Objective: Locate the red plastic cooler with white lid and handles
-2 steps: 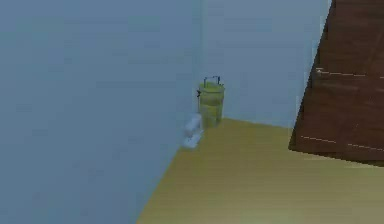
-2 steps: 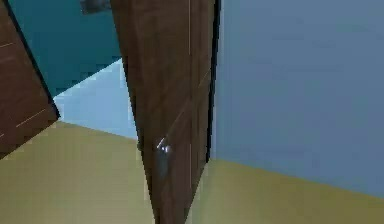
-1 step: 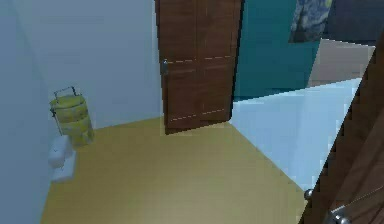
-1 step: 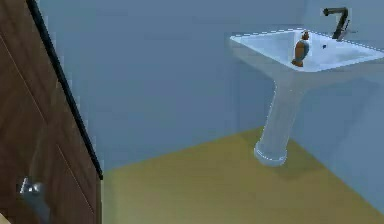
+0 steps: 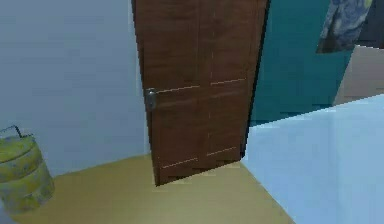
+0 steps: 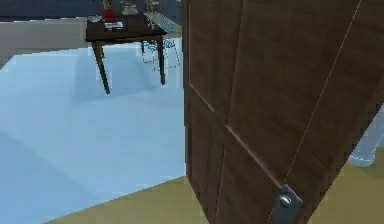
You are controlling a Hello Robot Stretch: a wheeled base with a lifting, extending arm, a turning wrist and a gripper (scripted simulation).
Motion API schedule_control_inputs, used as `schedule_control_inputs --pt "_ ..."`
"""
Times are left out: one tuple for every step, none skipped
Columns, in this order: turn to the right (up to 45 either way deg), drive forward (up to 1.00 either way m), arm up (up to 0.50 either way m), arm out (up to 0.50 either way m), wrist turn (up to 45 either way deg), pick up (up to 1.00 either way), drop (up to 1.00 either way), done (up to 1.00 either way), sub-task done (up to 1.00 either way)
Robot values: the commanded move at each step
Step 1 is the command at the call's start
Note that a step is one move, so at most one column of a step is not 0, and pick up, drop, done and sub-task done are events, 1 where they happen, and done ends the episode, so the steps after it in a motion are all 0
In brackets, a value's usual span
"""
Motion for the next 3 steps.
schedule_control_inputs --pt "45.0 0.0 0.0 0.0 0.0 0.0 0.0 0.0 0.0" --pt "0.0 1.0 0.0 0.0 0.0 0.0 0.0 0.0 0.0" --pt "3.0 0.0 0.0 0.0 0.0 0.0 0.0 0.0 0.0"
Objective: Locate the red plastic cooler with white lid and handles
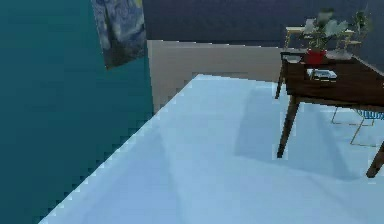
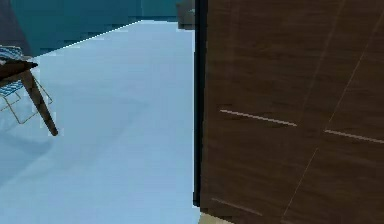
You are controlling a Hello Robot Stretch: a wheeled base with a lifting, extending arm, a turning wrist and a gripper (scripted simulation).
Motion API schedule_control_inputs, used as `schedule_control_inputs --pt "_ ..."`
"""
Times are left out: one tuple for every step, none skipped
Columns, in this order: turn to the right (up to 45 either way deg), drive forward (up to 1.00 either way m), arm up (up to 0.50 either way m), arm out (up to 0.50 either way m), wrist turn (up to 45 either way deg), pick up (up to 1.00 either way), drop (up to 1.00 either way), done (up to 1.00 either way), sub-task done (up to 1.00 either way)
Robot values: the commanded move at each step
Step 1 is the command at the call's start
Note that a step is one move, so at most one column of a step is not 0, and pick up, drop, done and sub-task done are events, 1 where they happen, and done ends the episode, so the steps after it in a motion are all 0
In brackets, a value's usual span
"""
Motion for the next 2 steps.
schedule_control_inputs --pt "0.0 1.0 0.0 0.0 0.0 0.0 0.0 0.0 0.0" --pt "0.0 1.0 0.0 0.0 0.0 0.0 0.0 0.0 0.0"
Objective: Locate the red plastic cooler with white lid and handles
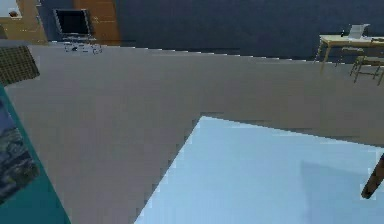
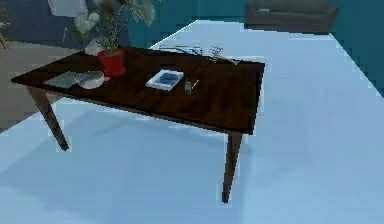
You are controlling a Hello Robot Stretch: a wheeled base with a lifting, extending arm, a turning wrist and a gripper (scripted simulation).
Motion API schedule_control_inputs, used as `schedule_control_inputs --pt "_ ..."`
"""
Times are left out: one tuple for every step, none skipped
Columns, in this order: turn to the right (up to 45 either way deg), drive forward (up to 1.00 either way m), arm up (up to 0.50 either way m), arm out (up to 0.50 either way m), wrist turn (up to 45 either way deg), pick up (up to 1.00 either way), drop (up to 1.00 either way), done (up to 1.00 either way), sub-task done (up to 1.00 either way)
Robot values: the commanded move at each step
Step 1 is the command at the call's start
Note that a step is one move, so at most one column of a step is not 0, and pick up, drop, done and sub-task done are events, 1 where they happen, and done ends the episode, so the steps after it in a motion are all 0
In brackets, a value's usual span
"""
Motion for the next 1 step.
schedule_control_inputs --pt "3.0 0.0 0.0 0.0 0.0 0.0 0.0 0.0 0.0"
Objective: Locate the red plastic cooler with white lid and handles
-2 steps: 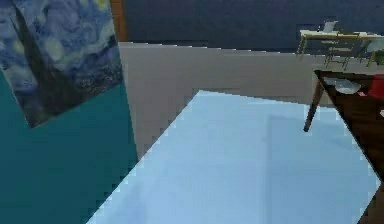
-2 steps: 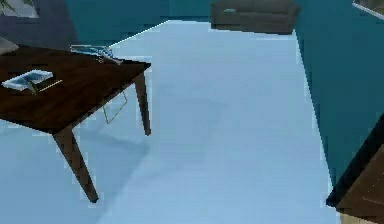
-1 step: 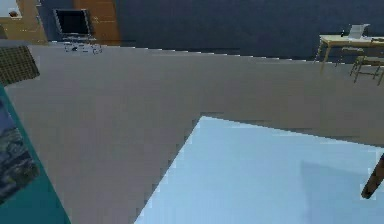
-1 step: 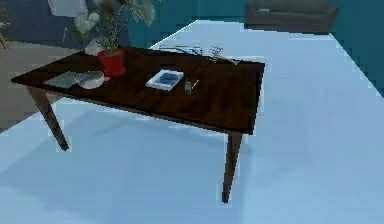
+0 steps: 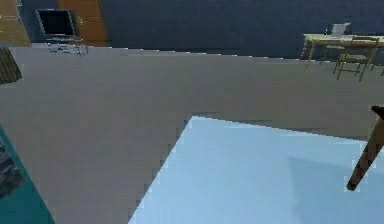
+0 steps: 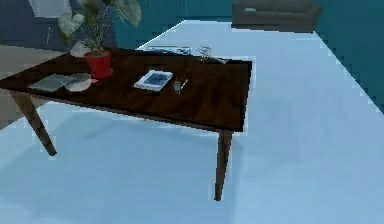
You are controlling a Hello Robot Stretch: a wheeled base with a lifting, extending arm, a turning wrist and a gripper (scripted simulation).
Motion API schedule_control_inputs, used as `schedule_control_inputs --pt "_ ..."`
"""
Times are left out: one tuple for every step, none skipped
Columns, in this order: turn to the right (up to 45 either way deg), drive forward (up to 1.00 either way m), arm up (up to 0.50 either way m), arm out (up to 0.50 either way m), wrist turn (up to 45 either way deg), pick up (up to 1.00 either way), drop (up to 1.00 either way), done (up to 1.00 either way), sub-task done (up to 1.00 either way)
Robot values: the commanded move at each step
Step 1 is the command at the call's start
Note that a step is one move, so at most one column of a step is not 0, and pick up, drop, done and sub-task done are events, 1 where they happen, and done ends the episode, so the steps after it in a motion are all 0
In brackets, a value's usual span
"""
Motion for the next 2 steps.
schedule_control_inputs --pt "0.0 0.45 0.0 0.0 0.0 0.0 0.0 0.0 0.0" --pt "-30.0 0.0 0.0 0.0 0.0 0.0 0.0 0.0 0.0"
